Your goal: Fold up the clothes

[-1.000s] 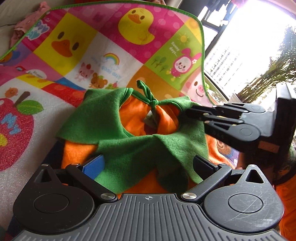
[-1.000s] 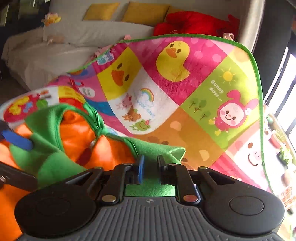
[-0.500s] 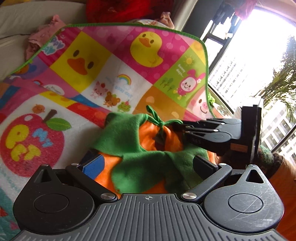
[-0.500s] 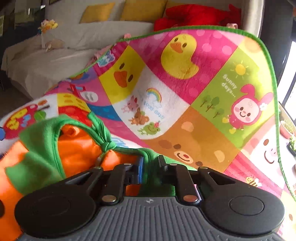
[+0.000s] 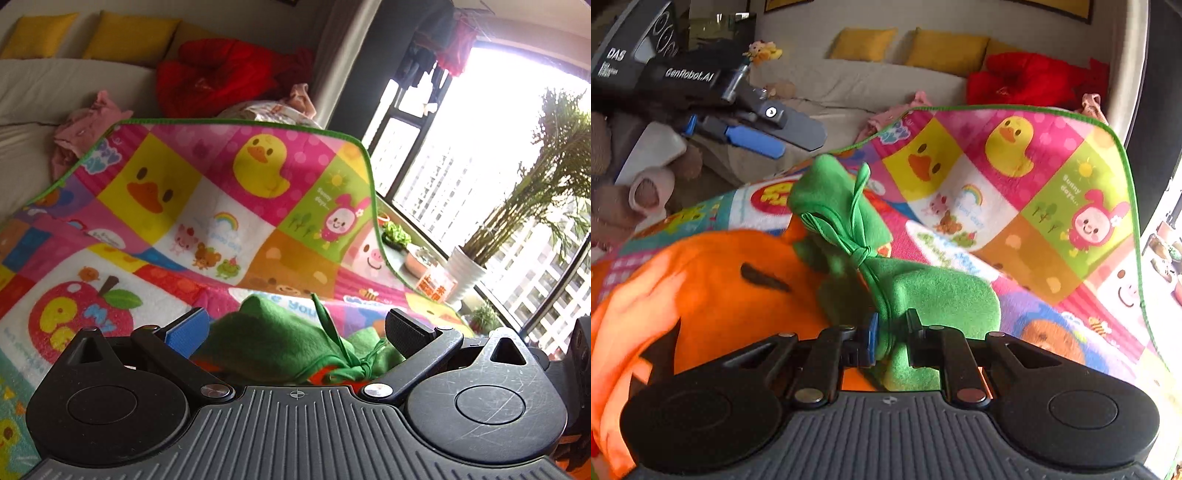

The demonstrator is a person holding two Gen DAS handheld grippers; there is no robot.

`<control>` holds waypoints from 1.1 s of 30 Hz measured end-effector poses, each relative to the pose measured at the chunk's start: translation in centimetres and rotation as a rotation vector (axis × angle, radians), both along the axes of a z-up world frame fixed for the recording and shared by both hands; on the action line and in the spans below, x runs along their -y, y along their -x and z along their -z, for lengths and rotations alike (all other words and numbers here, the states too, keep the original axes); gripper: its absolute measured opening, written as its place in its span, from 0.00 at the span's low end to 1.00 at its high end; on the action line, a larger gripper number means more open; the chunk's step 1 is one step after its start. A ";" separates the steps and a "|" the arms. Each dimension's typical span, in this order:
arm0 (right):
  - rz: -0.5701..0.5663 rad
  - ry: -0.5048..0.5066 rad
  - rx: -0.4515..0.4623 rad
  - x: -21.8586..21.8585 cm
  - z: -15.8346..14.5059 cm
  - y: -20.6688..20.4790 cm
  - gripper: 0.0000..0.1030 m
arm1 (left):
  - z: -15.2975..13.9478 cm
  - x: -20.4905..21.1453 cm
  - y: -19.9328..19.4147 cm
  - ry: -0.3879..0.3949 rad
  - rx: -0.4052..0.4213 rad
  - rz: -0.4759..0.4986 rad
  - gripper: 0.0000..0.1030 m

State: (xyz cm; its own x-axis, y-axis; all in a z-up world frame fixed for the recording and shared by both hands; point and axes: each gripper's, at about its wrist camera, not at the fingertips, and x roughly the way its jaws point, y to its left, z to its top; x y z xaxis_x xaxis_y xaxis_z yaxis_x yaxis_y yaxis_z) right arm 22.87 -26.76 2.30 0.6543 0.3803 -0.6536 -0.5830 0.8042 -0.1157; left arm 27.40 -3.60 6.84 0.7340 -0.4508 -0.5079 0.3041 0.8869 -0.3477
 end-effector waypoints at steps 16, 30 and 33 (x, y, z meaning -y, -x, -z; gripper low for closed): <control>0.020 -0.168 0.025 1.7 -2.6 2.7 0.20 | 7.3 1.4 1.6 -0.382 -0.118 -0.059 1.00; 0.114 -0.169 -0.187 2.7 3.4 -2.0 0.21 | 4.2 1.9 3.5 0.055 -0.089 0.180 1.00; 0.152 -0.251 -0.169 5.0 1.3 -2.2 0.24 | 7.8 3.0 2.4 0.003 -0.191 0.158 1.00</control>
State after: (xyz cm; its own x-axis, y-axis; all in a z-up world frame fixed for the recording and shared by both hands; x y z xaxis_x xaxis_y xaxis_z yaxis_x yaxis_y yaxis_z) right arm 25.07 -31.75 1.02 0.6064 0.4499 -0.6556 -0.4485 0.8744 0.1852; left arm 25.02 -6.55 -0.92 0.5451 -0.5539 -0.6293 0.3671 0.8326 -0.4148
